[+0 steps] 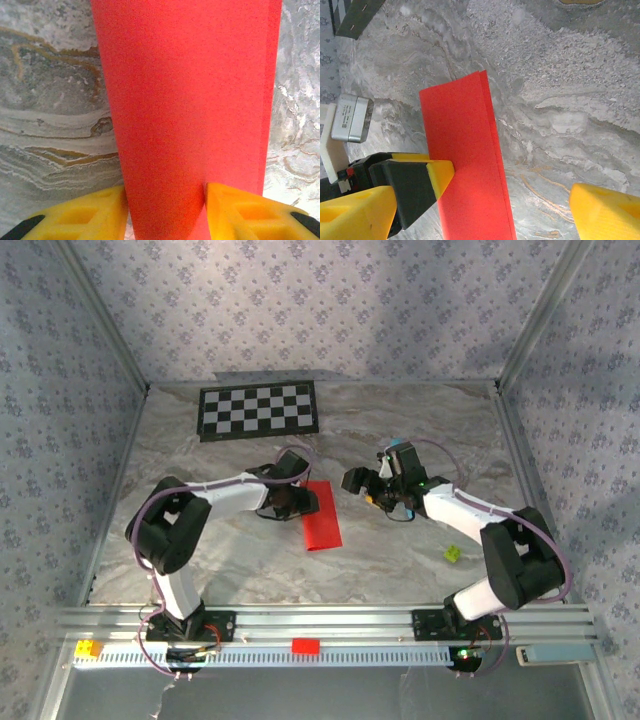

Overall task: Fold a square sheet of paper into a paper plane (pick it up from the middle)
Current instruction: First fold the square sheet of paper in half at the center of the table.

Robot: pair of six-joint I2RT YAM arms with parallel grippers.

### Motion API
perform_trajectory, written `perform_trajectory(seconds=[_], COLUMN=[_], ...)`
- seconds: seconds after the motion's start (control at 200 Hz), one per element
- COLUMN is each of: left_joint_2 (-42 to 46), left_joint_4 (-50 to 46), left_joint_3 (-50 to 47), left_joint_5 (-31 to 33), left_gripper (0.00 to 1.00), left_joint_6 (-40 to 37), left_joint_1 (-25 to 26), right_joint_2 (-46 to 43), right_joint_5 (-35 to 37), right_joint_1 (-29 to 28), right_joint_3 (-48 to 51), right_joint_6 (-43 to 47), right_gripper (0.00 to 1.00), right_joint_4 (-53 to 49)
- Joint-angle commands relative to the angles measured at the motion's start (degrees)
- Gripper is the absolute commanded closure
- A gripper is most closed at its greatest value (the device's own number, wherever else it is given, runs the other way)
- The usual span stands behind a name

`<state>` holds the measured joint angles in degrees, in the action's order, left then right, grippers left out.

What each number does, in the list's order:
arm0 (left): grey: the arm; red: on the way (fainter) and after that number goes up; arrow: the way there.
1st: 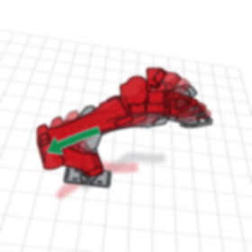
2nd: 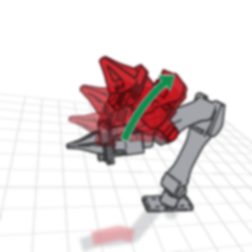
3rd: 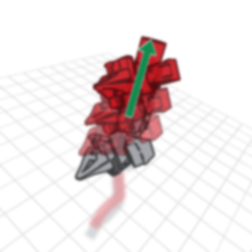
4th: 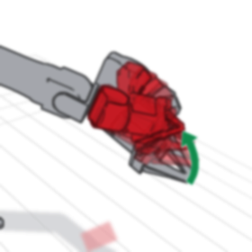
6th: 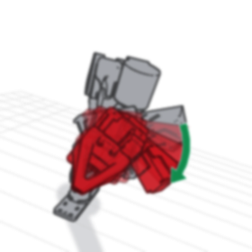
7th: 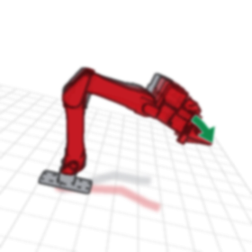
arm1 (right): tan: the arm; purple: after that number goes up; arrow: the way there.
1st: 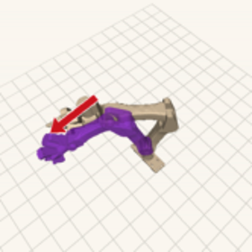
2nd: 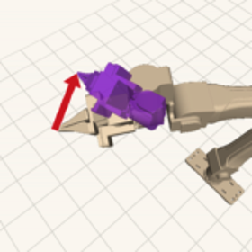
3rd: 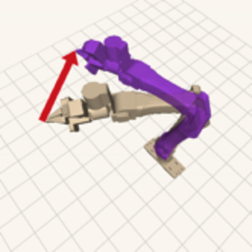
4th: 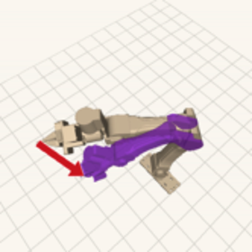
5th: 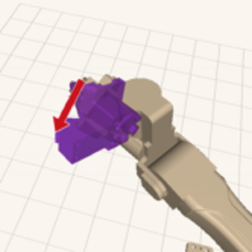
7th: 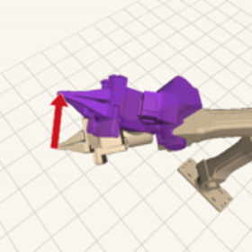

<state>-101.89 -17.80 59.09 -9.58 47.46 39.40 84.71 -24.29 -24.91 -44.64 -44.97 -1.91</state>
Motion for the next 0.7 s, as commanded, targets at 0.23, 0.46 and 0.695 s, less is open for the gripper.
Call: perform_trajectory(seconds=[0.23, 0.46, 0.695], left_joint_2=[-3.73, -5.78, -6.81], left_joint_4=[-4.51, -8.18, -8.81], left_joint_3=[2.23, 4.26, 5.21], left_joint_5=[1.53, 3.34, 4.19], left_gripper=[0.55, 0.52, 0.50], left_joint_6=[-2.63, -3.72, -3.01], left_joint_1=[0.33, 0.43, 0.52], right_joint_2=[1.65, 2.09, 2.40], right_joint_5=[-0.93, -1.02, -0.62], right_joint_1=[-0.49, -0.49, -0.66], right_joint_3=[-2.57, -2.95, -3.06], right_joint_6=[1.55, 2.09, 1.99], right_gripper=[0.08, 0.08, 0.08], right_joint_4=[-1.66, -2.09, -2.38])
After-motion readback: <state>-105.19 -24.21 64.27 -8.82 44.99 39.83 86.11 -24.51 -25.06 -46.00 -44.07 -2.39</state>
